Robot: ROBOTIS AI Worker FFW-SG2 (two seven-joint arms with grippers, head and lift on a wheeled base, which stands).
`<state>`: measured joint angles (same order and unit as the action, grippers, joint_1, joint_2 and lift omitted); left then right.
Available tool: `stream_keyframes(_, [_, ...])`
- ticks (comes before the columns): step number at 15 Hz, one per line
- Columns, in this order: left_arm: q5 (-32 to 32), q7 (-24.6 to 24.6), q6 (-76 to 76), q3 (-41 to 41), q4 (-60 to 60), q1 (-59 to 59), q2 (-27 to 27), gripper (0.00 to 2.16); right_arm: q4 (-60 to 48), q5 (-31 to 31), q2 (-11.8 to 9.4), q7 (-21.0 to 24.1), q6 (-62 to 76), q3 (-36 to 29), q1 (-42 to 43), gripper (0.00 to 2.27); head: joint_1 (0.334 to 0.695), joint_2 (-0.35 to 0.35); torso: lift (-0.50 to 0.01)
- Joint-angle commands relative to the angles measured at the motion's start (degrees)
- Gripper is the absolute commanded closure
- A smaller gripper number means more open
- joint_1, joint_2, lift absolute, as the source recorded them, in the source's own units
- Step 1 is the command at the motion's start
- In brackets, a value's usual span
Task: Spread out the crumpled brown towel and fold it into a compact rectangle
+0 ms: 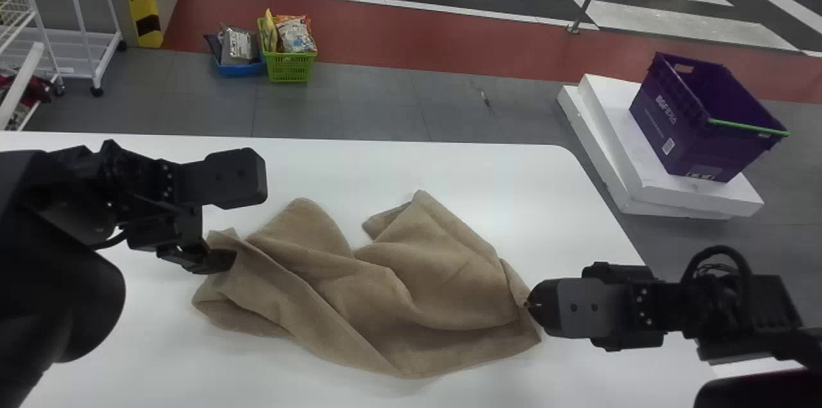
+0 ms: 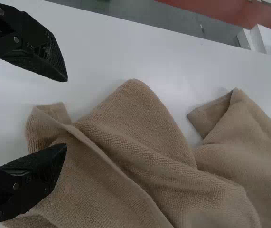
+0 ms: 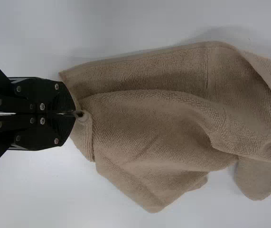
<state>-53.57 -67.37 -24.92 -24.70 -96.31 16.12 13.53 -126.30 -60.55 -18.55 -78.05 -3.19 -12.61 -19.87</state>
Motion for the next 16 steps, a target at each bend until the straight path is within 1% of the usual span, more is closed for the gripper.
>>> stream_keyframes(1, [-0.4, -0.1, 0.0, 0.0, 1.0, 0.2, -0.1, 0.56, 0.0, 0.0, 0.0, -0.3, 0.1, 0.3, 0.5, 1.17, 0.695, -0.264, -0.127])
stream_keyframes(2, [-0.5, -0.1, 0.0, 0.0, 1.5, 0.2, -0.2, 0.61, 0.0, 0.1, 0.0, -0.3, 0.1, 0.5, 0.6, 1.17, 0.695, -0.258, -0.127])
stream_keyframes(5, [-1.1, -0.5, 0.0, -0.1, 2.4, 0.6, -0.3, 0.61, 0.0, 0.2, 0.0, -0.3, 0.1, 0.8, 1.1, 1.17, 0.695, -0.251, -0.127])
stream_keyframes(6, [-1.2, -0.5, 0.0, -0.1, 2.4, 0.6, -0.2, 0.64, 0.0, 0.2, 0.0, -0.3, 0.1, 0.8, 1.1, 1.17, 0.695, -0.247, -0.127])
stream_keyframes(7, [-1.2, -0.7, 0.0, -0.1, 2.4, 0.6, -0.2, 0.72, 0.1, 0.2, 0.0, -0.3, 0.1, 0.8, 1.1, 1.17, 0.695, -0.245, -0.127])
stream_keyframes(8, [-1.2, -1.1, 0.0, -0.1, 2.4, 0.6, -0.2, 0.73, 0.1, 0.2, 0.0, -0.3, -0.1, 0.8, 1.1, 1.17, 0.695, -0.243, -0.127])
stream_keyframes(9, [-1.2, -1.4, -0.2, -0.1, 2.4, 0.6, -0.2, 0.82, 0.1, 0.2, 0.0, -0.3, -0.1, 0.8, 1.1, 1.17, 0.695, -0.241, -0.127])
stream_keyframes(10, [-1.9, -1.9, -0.4, -0.1, 2.4, 0.6, -0.4, 1.36, 0.2, 0.3, 0.0, -0.3, -0.1, 0.8, 1.1, 1.17, 0.695, -0.241, -0.127])
stream_keyframes(11, [-2.6, -1.8, -0.5, -0.3, 2.1, 0.2, -0.4, 1.60, 0.1, 0.3, 0.0, -0.3, -0.1, 0.8, 1.1, 1.17, 0.695, -0.241, -0.127])
stream_keyframes(13, [-2.6, -1.9, -0.9, -0.3, 1.6, -0.2, -0.3, 1.61, 0.1, 0.4, 0.0, -0.3, -0.3, 0.4, 1.1, 1.17, 0.695, -0.240, -0.127])
stream_keyframes(14, [-2.6, -1.8, -1.1, -0.3, 1.3, -0.4, -0.2, 1.75, 0.0, 0.8, 0.0, -0.3, -0.3, -0.1, 1.1, 1.16, 0.695, -0.241, -0.127])
stream_keyframes(15, [-2.6, -1.4, -1.4, 0.1, 0.5, -0.7, -0.1, 1.79, -0.1, 1.7, 0.1, -0.3, -0.3, -0.6, 1.1, 1.17, 0.695, -0.243, -0.127])
stream_keyframes(16, [-2.4, -1.4, -1.4, 0.9, -1.2, -1.2, 0.0, 1.79, -0.3, 4.6, 0.5, -0.3, -0.1, -2.5, 1.3, 1.17, 0.695, -0.244, -0.127])
